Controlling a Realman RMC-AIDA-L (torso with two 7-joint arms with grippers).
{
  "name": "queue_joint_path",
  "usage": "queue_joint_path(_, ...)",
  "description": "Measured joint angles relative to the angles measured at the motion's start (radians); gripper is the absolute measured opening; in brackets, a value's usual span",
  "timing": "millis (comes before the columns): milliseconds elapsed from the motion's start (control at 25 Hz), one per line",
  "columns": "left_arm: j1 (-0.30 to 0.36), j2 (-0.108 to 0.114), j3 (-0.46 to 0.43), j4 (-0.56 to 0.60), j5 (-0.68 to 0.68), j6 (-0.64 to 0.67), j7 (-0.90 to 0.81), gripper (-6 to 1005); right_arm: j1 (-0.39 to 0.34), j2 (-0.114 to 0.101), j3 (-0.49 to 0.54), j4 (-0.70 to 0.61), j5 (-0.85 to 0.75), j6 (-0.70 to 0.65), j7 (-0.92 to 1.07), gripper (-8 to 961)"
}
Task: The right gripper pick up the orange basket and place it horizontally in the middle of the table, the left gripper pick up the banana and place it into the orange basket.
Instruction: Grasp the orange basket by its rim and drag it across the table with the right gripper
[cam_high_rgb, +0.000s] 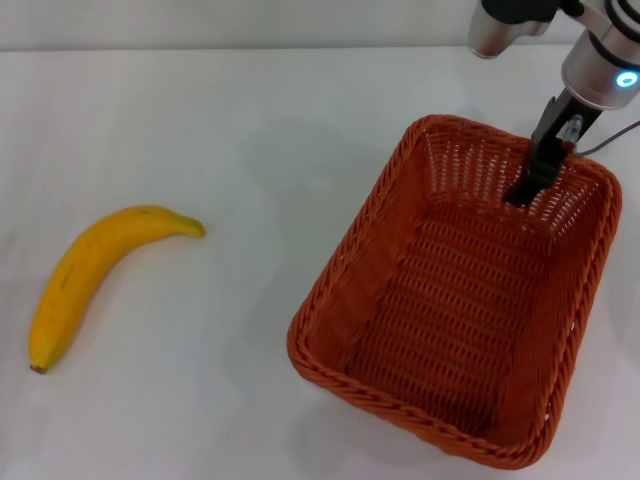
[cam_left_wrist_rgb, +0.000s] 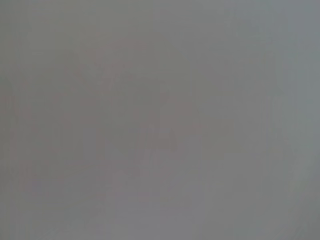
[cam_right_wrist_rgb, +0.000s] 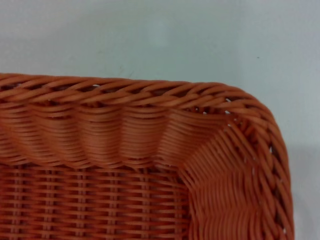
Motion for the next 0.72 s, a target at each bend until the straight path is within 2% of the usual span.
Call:
queue_joint_path(80,0.002,-0.001,0.000,0.001,0.000,0.000,0.000,889,0.004,-0.002,0.002,0.000,-0.002,-0.003,0.000,729)
queue_joint_path(520,0.003,0.000,0.000,0.018,0.001,0.000,0.004,888,0.031,-0.005,-0.007,0.006,-0.051,-0.064,0.038,290)
queue_joint_path(680,0.005,-0.001,0.000,0.018,0.001,0.000,0.004,885,0.035,-0.032,0.031,-0.017,-0.048,-0.098,0.093,230)
queue_joint_path(720,0.006,-0.001,0.000,0.018,0.001,0.000,0.004,884,0.038,-0.047,0.074,-0.025,-0.047,-0.123,0.110,222)
